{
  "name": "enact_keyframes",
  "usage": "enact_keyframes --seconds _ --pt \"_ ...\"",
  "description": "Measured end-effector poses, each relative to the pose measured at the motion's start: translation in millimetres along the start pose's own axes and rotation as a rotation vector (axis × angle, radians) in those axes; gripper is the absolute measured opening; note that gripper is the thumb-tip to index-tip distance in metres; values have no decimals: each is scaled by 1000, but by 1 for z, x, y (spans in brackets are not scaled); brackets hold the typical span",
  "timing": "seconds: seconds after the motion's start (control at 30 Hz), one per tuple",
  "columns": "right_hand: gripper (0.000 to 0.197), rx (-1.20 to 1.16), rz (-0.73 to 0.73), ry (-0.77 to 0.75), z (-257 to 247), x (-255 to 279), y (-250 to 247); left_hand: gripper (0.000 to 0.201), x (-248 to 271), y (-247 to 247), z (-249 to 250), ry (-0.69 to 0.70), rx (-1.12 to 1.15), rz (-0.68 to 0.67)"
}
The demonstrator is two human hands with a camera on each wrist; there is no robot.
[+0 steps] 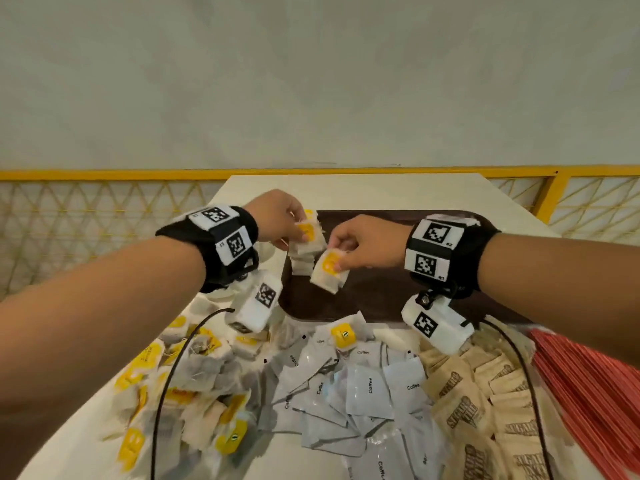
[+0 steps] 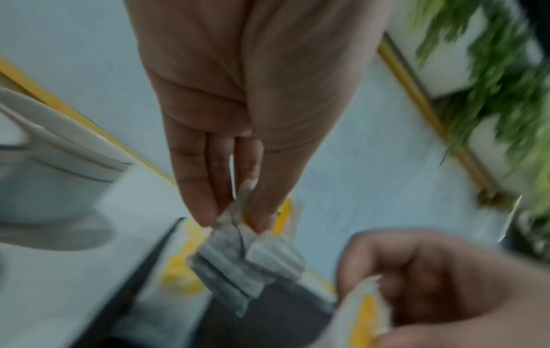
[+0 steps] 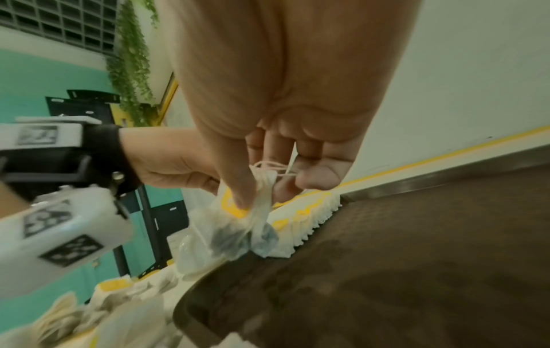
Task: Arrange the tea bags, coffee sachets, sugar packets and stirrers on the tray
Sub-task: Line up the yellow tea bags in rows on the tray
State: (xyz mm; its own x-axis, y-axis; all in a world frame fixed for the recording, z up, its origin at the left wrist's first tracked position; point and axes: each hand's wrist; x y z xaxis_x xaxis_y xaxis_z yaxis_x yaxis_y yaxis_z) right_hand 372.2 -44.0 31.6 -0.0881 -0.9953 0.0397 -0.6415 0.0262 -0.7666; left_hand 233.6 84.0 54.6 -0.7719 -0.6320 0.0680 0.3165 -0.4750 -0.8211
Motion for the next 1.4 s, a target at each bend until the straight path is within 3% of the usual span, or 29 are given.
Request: enact_keyframes --seconds 0.27,0.43,0.53,0.6,0.7,0.8,0.9,1.03,1.17,1.27,1.4 --pt "23 227 -46 -56 -17 -24 34 17 -20 14 -17 -17 -78 -176" --pt "19 174 -63 -50 -17 -33 42 27 -23 16 -17 -2 -133 -249" --pt "20 7 -64 4 -11 -33 37 23 -24 10 -22 -16 -114 -257" --pt "19 -183 -29 68 -5 -30 25 20 -22 0 -24 -36 -77 -179" --pt "10 -247 62 140 7 -25 6 9 -9 -12 -24 -65 -100 -118" --pt "9 -241 79 202 21 -21 0 31 3 -6 -26 -84 -213 -293" --pt "15 -246 46 243 25 -24 11 33 7 13 -25 -41 -336 -388" --pt "25 -222 99 215 22 -34 23 21 -2 27 -25 33 -429 -317" --pt "24 -271 67 210 16 -43 27 21 -6 27 -32 53 -478 -231" --pt "25 -287 53 255 14 -48 26 24 -5 20 -36 -26 -409 -261" --pt "38 -216 -19 258 21 -48 23 28 -7 14 -33 -21 -203 -151"
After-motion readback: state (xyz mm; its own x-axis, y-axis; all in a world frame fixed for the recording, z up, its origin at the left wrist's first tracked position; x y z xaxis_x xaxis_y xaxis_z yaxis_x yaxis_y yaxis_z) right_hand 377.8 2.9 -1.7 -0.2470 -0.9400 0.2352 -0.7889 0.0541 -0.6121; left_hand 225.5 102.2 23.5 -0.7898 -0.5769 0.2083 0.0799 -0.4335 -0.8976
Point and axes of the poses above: each hand's wrist, its own x-axis away from the middle knuckle, its own y-axis out of the palm, z = x × y, and after that the axes turned 5 degrees about -x, right-handed
